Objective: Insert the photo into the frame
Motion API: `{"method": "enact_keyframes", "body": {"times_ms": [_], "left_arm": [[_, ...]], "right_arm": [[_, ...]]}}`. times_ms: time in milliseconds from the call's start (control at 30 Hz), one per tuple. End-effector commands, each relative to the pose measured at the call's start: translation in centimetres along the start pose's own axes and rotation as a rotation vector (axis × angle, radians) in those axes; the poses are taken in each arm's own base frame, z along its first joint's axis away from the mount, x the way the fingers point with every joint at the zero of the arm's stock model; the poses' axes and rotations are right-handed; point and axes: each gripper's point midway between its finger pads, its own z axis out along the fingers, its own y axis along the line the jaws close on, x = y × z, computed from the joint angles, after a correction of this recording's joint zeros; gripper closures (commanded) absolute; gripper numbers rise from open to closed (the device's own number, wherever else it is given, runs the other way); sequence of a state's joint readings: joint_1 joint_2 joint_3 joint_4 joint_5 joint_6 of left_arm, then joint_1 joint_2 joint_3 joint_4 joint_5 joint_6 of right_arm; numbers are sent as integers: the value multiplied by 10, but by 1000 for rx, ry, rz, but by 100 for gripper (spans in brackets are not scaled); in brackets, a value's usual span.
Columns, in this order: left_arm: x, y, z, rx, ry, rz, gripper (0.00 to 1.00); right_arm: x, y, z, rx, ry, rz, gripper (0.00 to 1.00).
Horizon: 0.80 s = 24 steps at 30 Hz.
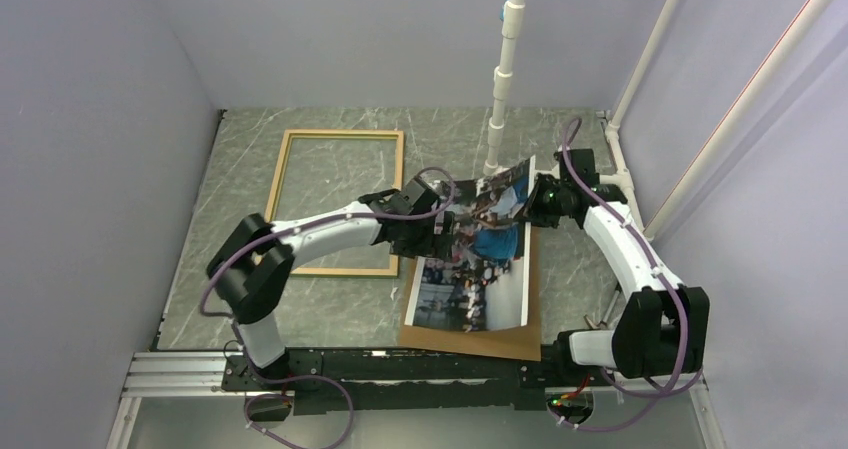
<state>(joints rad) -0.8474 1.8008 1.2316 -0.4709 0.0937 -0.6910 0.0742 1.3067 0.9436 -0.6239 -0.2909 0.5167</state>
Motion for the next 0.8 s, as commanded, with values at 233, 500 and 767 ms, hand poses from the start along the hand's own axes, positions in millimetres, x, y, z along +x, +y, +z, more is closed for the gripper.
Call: {"method": "enact_keyframes", "body": {"times_ms": [233,500,767], "left_arm": [[-52,-34,-133,171,-370,28,1],[-58,-20,-188,245,-523,-55,1],[-55,-17,-225,380,-638,-71,1]], "right_arm": [[-43,70,-58,-14,-123,-122,100],[-41,131,-65,-27,-118,-240,100],[-32,181,-56,-53,-107,-314,100]]}}
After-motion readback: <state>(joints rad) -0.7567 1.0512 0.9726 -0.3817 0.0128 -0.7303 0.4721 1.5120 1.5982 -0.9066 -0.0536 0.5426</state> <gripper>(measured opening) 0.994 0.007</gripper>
